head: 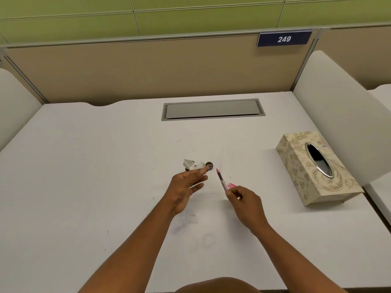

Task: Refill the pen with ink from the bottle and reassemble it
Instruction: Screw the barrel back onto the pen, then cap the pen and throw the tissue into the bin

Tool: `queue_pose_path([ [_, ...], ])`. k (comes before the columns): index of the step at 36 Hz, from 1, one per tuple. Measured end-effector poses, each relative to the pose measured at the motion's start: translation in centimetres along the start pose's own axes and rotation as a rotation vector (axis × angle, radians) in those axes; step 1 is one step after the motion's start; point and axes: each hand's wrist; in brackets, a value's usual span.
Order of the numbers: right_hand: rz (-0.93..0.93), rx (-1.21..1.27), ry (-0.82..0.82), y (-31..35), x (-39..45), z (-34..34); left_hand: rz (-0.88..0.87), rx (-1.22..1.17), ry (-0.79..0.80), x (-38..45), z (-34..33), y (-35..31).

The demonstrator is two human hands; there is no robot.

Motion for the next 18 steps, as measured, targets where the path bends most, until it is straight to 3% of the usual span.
queue_pose_path([
  [5,-0.020,-0.182,-0.009,-1.2,-0.4,-0.8,0.022,-0.004,0.012,-0.3,0.1,0.5],
  [18,-0.155,-0.330,-0.071,-1.6,-0.3,-1.6,0.005,-0.011,0.023,-0.9,0.3,0.7],
])
Point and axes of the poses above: each hand's wrist, its own x-axis towards the middle knuckle, its own z-axis out of the back of the hand, y = z × x, and after that the axes turned 12 degrees about x, right-handed
